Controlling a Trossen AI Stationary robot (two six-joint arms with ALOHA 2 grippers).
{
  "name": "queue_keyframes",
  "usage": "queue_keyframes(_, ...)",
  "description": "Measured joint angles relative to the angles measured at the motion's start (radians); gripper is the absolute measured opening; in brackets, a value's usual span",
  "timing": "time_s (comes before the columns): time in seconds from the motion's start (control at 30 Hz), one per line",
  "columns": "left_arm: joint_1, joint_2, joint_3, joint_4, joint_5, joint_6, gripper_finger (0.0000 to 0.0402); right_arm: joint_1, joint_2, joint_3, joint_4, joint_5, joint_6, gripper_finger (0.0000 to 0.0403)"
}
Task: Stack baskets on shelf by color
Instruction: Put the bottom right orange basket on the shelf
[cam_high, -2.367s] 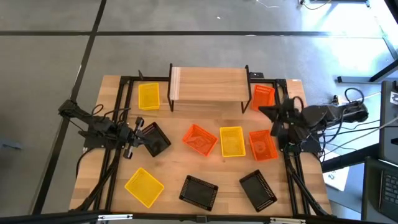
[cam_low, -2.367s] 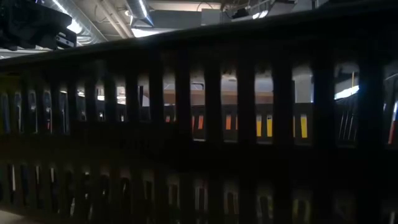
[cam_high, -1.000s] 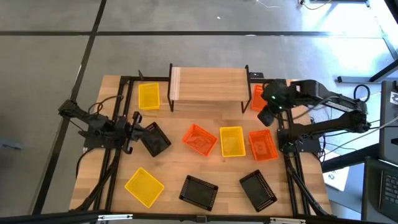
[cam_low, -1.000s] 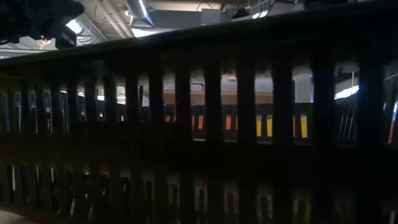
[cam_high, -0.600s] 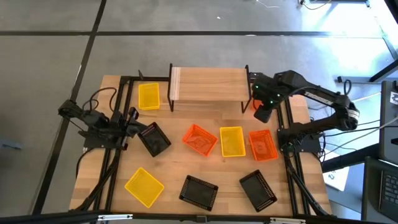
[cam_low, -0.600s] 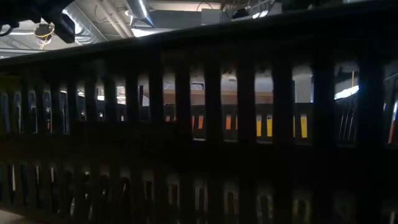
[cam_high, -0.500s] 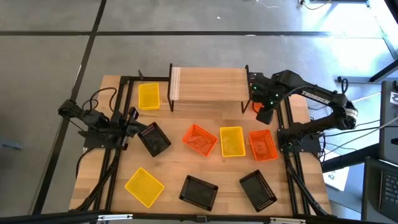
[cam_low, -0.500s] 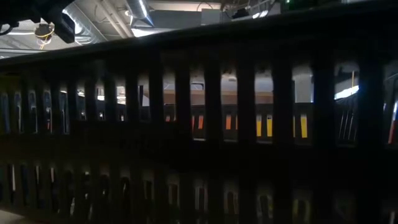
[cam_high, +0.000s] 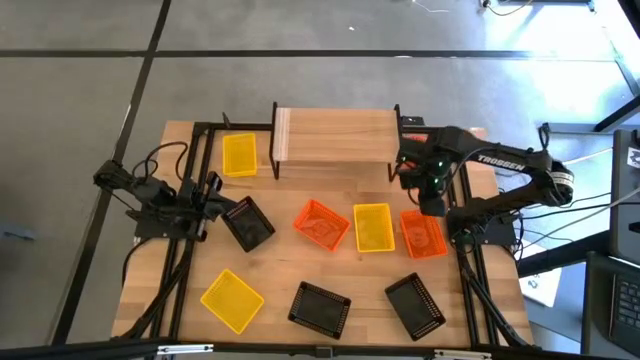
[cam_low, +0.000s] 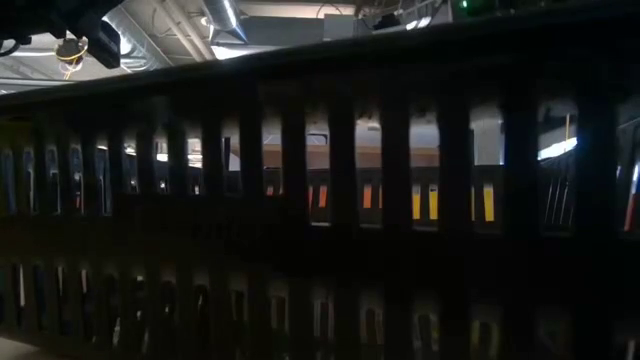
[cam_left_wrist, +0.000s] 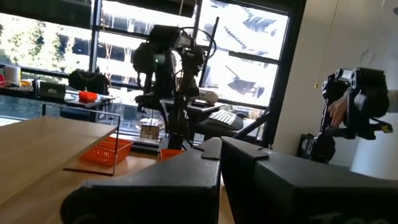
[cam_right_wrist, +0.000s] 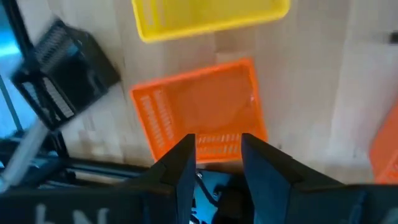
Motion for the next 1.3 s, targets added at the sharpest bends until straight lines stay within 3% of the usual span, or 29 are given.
queue_keyframes(0.33,0.000,0.001,0.000,-0.012,-0.038,-0.005,0.0000,0.038,0.000,-0.252,0.243,0.151,0.005,0.0126)
queue_keyframes(0.5,0.000,0.025,0.024,-0.026,-0.073,-0.014,0.0000,0.038,0.000,-0.299,0.276,0.157,0.005,0.0126)
queue_keyframes(0.6,0.000,0.075,0.109,-0.071,-0.080,-0.002,0.0000,0.038,0.000,-0.319,0.285,0.157,0.005,0.0127)
queue_keyframes(0.83,0.000,0.263,0.366,-0.367,-0.086,-0.054,0.0000,0.038,0.000,-0.331,0.348,0.157,0.004,0.0127)
queue_keyframes(1.3,0.001,0.610,0.679,-0.587,-0.123,-0.163,0.0000,0.038,0.103,-0.331,0.393,0.157,-0.022,0.0127)
